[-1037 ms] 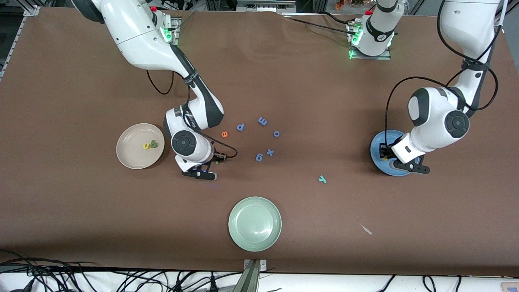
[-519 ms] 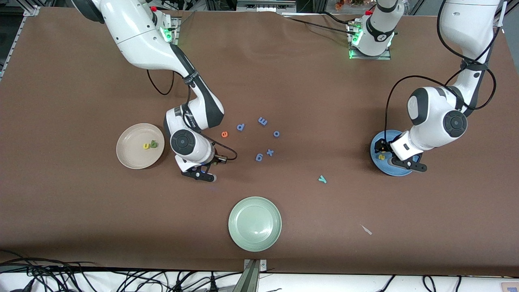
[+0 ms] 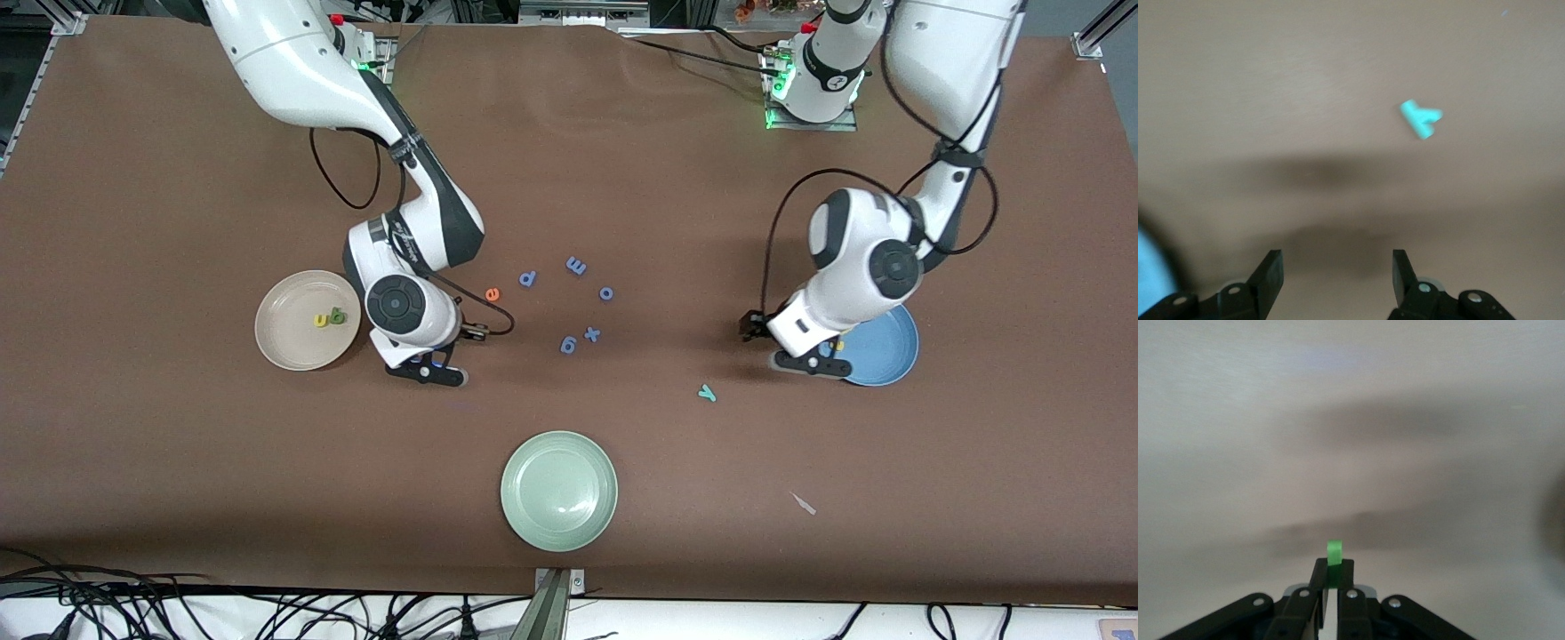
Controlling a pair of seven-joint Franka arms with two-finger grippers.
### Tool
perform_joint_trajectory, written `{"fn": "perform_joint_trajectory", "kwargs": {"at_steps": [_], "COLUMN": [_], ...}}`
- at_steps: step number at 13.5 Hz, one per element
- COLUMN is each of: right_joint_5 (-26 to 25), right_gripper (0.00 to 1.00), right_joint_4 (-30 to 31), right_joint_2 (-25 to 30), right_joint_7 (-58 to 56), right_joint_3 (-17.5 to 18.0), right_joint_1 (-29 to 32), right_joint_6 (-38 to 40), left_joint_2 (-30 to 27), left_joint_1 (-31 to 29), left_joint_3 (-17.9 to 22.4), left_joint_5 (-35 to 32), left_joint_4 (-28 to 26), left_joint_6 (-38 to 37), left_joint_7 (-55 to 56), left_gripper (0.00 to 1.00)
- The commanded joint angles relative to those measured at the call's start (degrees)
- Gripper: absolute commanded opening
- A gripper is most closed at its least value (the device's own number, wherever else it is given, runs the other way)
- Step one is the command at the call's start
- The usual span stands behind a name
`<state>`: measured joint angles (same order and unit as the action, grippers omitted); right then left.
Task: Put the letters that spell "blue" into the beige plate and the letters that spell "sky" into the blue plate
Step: 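Drop the green l into the cream plate while the left gripper grasps teal letter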
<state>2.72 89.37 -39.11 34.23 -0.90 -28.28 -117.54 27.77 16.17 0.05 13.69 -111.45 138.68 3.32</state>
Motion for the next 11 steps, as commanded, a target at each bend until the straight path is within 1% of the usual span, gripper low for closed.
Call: {"fn": "perform_joint_trajectory", "kwargs": {"at_steps": [1, 4, 5, 8, 9, 11], "right_joint_5": [-3.42, -3.34, -3.33, -2.72, -2.55, -2.46], "right_gripper": [0.0, 0.0, 0.0, 0.0, 0.0, 0.0], "right_joint_4": [10.89, 17.57, 19.16, 21.98, 21.99, 21.99], "right_joint_2": [8.6, 13.87, 15.28, 16.61, 16.44, 15.39], "right_joint_7": [-3.63, -13.54, -17.49, -31.03, -33.51, -34.14], "right_joint_3": [-1.38, -5.85, -7.78, -15.25, -16.58, -17.21], "right_joint_1": [-0.11, -0.02, -0.02, 0.07, 0.15, 0.85], "right_joint_6": [-0.32, -0.41, -0.41, -0.32, -0.06, -0.15], "left_joint_2": [9.91, 13.17, 14.05, 16.17, 16.69, 17.05], "left_joint_1": [2.8, 5.27, 5.27, 5.97, 6.67, 6.86], "left_joint_3": [1.0, 1.18, 2.22, 2.41, 2.41, 2.5], "left_joint_5": [1.43, 1.25, 1.25, 1.34, 1.34, 1.34], "left_joint_4": [11.4, 15.38, 16.0, 16.62, 16.62, 16.62], "left_joint_6": [0.96, 4.22, 5.27, 8.53, 9.23, 9.85], "left_joint_7": [7.03, 8.72, 8.11, 8.63, 8.72, 8.72], "left_gripper": [0.74, 0.74, 0.73, 0.71, 0.7, 0.68]}}
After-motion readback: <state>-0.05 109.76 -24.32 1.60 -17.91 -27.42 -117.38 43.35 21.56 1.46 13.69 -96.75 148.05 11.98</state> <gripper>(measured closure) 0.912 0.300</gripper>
